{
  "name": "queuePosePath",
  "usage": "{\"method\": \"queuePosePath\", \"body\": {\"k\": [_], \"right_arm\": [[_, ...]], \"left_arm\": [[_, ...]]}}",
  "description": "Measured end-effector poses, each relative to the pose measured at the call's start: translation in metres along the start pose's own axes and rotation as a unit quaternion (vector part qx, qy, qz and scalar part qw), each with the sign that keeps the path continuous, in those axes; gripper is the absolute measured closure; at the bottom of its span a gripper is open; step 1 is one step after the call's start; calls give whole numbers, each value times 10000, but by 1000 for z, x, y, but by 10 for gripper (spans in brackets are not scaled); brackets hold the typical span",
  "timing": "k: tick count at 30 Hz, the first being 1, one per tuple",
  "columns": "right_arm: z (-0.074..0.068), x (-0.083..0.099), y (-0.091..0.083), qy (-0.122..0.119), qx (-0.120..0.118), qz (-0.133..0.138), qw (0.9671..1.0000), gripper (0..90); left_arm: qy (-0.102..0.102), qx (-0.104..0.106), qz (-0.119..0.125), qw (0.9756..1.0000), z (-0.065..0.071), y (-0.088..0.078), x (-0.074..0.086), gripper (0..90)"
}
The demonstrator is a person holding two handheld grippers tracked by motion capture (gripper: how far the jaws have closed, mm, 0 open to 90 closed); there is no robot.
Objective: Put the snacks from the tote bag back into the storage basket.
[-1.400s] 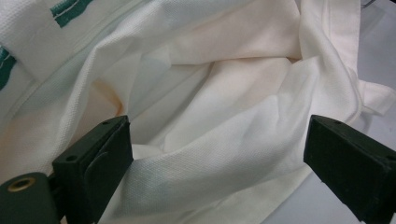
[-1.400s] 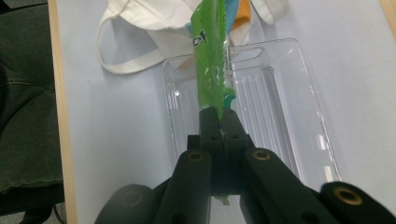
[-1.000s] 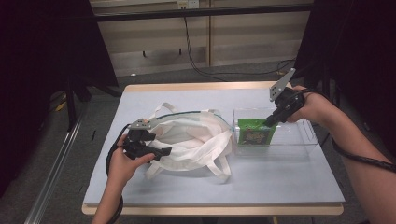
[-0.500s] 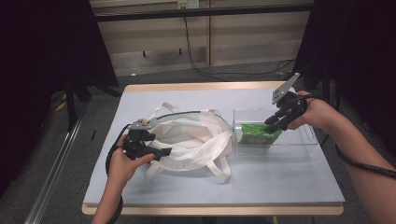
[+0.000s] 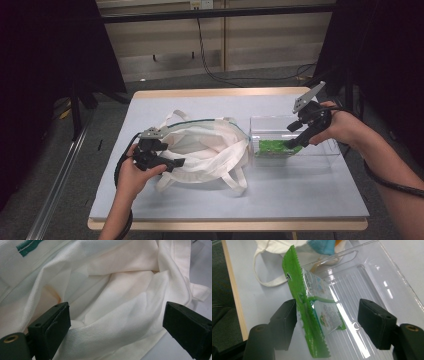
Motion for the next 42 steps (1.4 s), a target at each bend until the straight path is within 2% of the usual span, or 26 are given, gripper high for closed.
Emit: {"method": "queuePosePath", "body": {"k": [4, 8, 11, 15, 20, 22, 42], "right_arm": [[-3, 1, -1, 133, 30, 80, 9999, 249], [-6, 4, -3, 113, 72, 162, 9998, 215], [-6, 8, -1, 167, 93, 123, 9997, 200], [-9, 11, 0, 178, 112, 149, 9997, 191], [-12, 17, -1, 76, 201, 17, 9998, 176], [-14, 20, -1, 114, 215, -38, 9997, 166], [-27, 47, -1, 255, 378, 85, 9989, 134]], "left_arm": [[9, 15, 5, 10000, 0, -1, -1, 78], [16, 19, 28, 10000, 2, -1, -3, 78], [12, 58, 38, 10000, 3, 0, -3, 78], [18, 51, 18, 10000, 3, -1, -3, 78], [27, 49, 22, 10000, 4, 0, -3, 78], [25, 75, 13, 10000, 4, 0, -4, 78], [74, 95, -13, 9999, 8, 3, -6, 78]]}}
Point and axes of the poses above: each handheld gripper's, and its own axes: y roughly forward along the jaws, x roughly out of its underside, z roughly to its right, the point moved 7 cm from there along y, roughly forward along the jaws, and after that the axes turned 15 degrees about -z, right-handed, at the moved point
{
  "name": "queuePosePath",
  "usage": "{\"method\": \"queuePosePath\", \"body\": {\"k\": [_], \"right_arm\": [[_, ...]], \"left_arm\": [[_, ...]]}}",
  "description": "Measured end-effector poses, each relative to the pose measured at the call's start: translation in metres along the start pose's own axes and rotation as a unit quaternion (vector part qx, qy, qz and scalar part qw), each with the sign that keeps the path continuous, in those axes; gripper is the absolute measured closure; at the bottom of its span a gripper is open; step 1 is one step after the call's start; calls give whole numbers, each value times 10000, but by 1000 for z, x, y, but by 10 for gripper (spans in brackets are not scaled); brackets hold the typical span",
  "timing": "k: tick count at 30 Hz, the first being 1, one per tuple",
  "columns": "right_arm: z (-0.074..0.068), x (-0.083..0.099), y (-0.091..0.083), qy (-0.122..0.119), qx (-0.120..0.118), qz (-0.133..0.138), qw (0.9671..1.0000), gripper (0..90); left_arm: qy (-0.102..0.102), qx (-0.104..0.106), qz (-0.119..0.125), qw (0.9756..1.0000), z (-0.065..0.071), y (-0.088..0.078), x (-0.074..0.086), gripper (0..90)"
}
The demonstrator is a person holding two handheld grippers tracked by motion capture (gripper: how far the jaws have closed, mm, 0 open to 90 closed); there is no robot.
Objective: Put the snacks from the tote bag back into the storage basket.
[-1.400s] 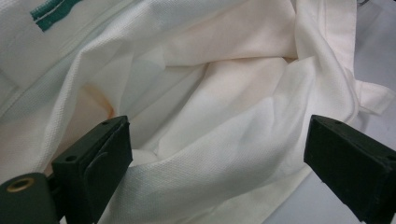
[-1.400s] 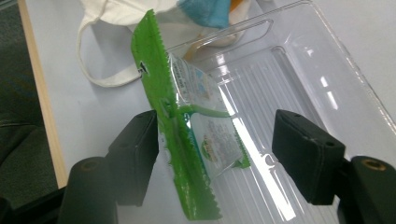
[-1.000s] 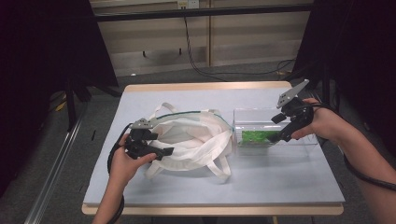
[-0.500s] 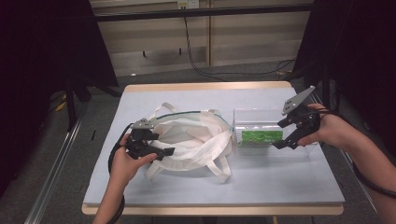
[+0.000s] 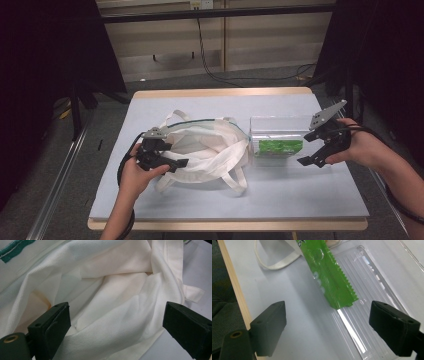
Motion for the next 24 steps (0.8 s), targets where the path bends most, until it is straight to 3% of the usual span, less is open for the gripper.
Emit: {"method": "queuePosePath", "body": {"k": [2, 20, 24], "right_arm": [[-3, 3, 1, 122, -29, 12, 9999, 133], [-19, 24, 14, 242, -49, 317, 9992, 119], [-21, 28, 21, 303, 121, 275, 9991, 106]], "left_arm": [[-2, -3, -3, 10000, 0, 0, 0, 78], [87, 75, 14, 9999, 4, 4, -6, 78], [92, 72, -8, 9999, 4, 4, -6, 77]]}}
Point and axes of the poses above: each handheld gripper's, and its own axes: y roughly forward along the jaws, x roughly out of its underside, z roughly to its right, the point moved 7 cm from there along y, roughly forward along the jaws, and after that the axes turned 15 degrees about -z, right-handed, at the moved point
